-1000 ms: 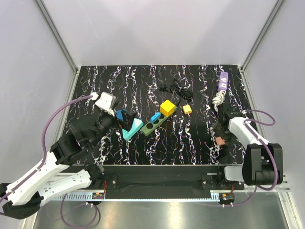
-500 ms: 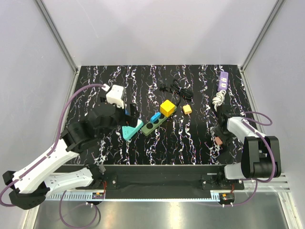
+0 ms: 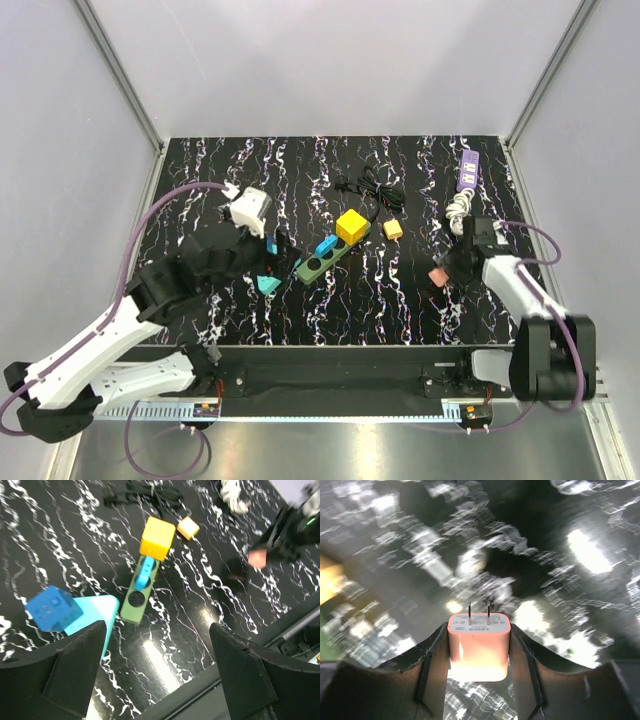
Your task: Insert the plug
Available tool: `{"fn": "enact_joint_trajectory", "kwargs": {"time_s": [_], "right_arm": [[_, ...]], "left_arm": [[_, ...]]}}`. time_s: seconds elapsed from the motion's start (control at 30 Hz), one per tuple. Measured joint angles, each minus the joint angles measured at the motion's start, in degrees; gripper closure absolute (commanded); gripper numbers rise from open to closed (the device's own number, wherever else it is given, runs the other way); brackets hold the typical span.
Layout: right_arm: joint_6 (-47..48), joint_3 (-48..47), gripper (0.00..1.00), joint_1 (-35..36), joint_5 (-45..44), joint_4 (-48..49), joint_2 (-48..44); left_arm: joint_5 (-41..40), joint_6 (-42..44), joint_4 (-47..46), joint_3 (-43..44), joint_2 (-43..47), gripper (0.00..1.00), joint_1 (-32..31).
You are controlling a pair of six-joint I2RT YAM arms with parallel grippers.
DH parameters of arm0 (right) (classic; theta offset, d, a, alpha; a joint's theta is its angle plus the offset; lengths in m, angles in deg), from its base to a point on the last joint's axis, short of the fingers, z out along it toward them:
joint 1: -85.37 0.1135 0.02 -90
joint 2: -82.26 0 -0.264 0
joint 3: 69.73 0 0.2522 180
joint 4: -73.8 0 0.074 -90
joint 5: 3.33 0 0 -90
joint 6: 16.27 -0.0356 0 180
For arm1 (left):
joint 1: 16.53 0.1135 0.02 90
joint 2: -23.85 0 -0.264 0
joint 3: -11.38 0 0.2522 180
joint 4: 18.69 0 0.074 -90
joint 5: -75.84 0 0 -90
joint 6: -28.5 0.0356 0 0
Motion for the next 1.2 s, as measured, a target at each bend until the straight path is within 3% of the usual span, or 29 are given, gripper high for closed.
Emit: {"fn": "enact_joint_trajectory", "kwargs": {"time_s": [0.2,0.4,0.7,1.2], "right_arm": [[-7.4,-0.1,0.95,2.0,9.1,1.7,-18.8],[-22.6,2.0,0.99,15.1,9.6,7.8,-30.5],[-35.0,5.3,1.00,20.5,8.2,15.0,-29.0],[-45.1,5.5,1.00,20.5,9.4,20.4,-28.8]], "left_arm": [[1.7,-3.3,-0.6,0.0,-2.7,0.15,0.0],[3.8,-8.4,-7.4,0.5,-6.7,0.26,0.0],[7.9,-14.8,-15.1,3.5,-22.9,0.30,-3.8],[2.3,-13.8,-21.8,13.6,-37.7,0.34,-11.0]]}}
